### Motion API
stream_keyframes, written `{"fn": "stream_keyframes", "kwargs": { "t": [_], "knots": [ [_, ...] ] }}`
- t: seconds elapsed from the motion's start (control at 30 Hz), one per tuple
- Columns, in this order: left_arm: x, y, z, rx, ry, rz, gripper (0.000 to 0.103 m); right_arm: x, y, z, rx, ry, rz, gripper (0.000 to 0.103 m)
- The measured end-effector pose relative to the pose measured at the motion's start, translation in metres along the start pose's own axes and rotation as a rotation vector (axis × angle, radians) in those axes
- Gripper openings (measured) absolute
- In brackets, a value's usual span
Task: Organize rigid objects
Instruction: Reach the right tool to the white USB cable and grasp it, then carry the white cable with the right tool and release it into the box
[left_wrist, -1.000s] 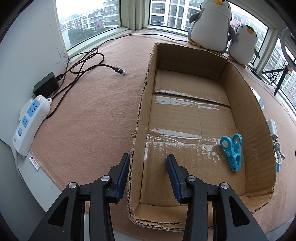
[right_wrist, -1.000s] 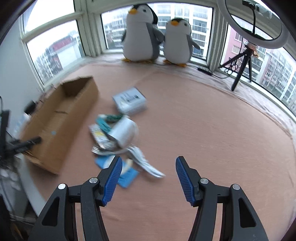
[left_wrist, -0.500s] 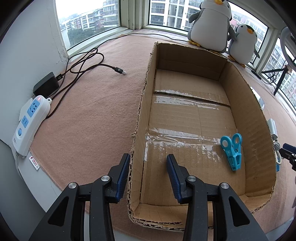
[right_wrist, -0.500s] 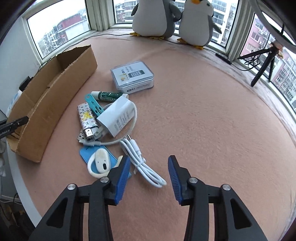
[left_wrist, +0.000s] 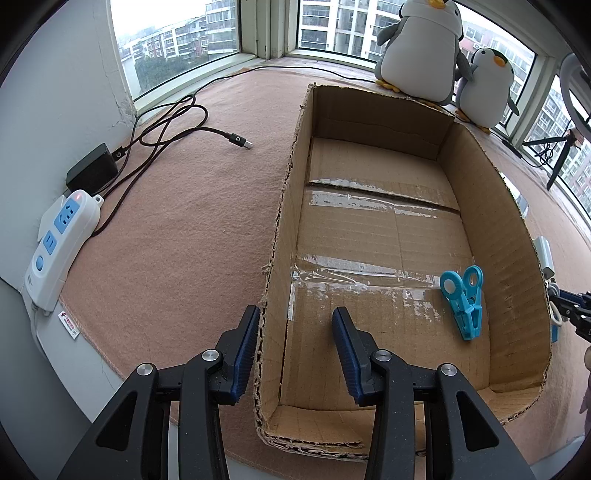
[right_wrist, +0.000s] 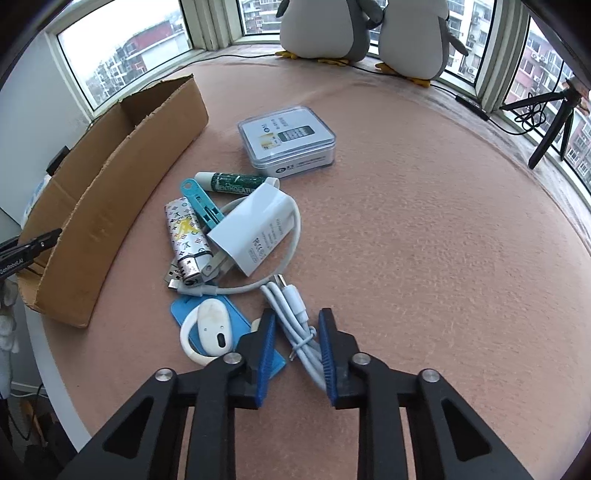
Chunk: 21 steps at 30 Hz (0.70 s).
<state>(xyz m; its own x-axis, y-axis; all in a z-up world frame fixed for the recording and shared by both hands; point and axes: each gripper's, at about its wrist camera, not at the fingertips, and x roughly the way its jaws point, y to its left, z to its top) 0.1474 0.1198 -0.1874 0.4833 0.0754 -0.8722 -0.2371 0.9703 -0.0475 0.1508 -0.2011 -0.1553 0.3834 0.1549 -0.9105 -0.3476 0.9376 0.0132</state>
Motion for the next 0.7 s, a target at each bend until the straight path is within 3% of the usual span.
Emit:
{"fn": "stream_keyframes", "kwargs": {
  "t": [0.47,0.7],
  "knots": [
    [0.000,0.000,0.000,0.001,0.000,0.000,0.044,-0.023,-0.017,-0.012,0.102,-0.065,0.020,0.013],
    [0.000,0.000,0.000,0.000,0.000,-0.001,0.044,-0.048,0.002,0.001,0.106,-0.135,0.079,0.013]
  ]
}}
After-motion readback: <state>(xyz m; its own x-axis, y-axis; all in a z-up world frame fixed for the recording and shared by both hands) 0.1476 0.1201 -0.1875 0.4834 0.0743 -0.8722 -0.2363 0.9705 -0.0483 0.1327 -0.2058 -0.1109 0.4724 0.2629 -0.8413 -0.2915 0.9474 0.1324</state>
